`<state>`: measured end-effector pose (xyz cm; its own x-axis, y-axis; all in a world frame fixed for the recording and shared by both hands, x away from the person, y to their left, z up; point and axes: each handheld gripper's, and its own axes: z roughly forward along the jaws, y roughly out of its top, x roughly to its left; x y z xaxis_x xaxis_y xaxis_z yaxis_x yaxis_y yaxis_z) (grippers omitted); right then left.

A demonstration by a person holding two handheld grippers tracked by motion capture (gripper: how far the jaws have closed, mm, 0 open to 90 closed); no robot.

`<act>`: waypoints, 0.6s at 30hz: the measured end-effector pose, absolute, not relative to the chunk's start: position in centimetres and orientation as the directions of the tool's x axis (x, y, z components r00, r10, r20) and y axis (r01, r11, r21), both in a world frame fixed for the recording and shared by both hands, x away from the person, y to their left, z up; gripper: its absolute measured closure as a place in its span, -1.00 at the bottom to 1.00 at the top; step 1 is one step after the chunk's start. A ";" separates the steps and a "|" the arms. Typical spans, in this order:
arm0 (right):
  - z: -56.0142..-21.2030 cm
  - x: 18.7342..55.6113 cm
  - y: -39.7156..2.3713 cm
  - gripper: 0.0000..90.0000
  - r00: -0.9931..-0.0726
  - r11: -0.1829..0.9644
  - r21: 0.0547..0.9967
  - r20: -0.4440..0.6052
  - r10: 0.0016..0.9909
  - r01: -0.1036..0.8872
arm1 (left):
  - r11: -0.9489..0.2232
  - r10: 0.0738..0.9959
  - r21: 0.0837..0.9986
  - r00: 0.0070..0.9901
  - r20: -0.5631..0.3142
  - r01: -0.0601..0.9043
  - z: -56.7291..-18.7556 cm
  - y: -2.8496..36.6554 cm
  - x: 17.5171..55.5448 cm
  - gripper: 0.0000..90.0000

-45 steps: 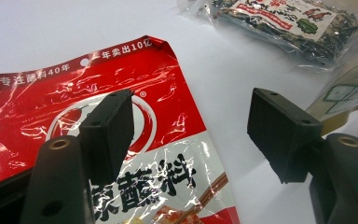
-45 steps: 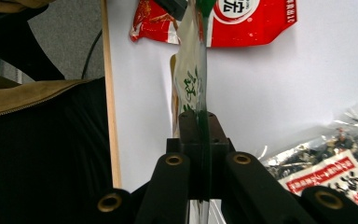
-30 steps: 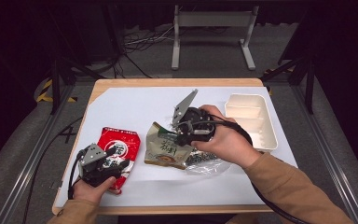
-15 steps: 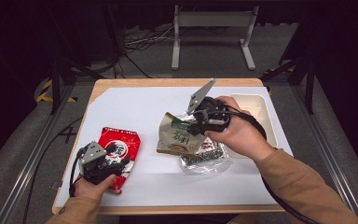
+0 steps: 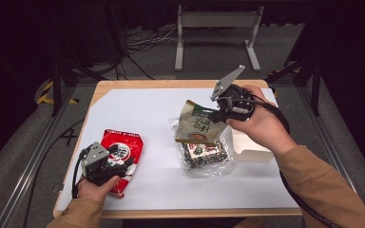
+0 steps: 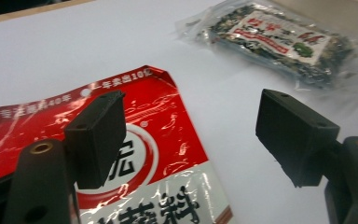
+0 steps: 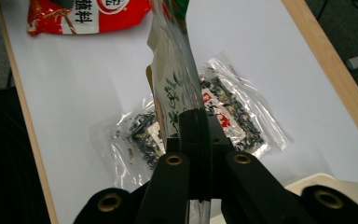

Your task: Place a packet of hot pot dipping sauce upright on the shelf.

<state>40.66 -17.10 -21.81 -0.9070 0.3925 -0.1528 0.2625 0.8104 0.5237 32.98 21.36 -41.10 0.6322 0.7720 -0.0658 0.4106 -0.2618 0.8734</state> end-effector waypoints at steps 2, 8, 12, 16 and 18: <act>-21.6 40.9 -17.6 0.99 -0.902 0.808 0.526 -0.161 0.401 0.265 | -0.255 0.762 0.880 0.644 -0.072 0.401 -41.0 21.3 32.9 -0.49; -21.2 41.6 -18.8 0.99 -0.889 0.801 0.531 -0.176 0.422 0.276 | -0.259 0.759 0.883 0.648 -0.065 0.392 -41.0 21.4 32.7 -0.54; -20.6 42.1 -19.5 0.99 -0.882 0.808 0.523 -0.202 0.425 0.269 | -0.262 0.746 0.884 0.663 -0.070 0.387 -41.0 21.5 32.6 -0.55; -20.2 42.7 -20.2 0.99 -0.873 0.808 0.522 -0.217 0.437 0.275 | -0.256 0.733 0.888 0.675 -0.078 0.381 -40.9 21.5 32.4 -0.55; -20.1 42.9 -20.5 0.99 -0.869 0.806 0.523 -0.223 0.442 0.276 | -0.259 0.735 0.888 0.674 -0.074 0.380 -40.9 21.5 32.3 -0.55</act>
<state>42.90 -20.53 -20.06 -0.8690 0.4419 -0.2226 0.2760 0.8064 0.5231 32.34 21.48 -40.92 0.6738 0.7352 -0.0737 0.3796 -0.2588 0.8882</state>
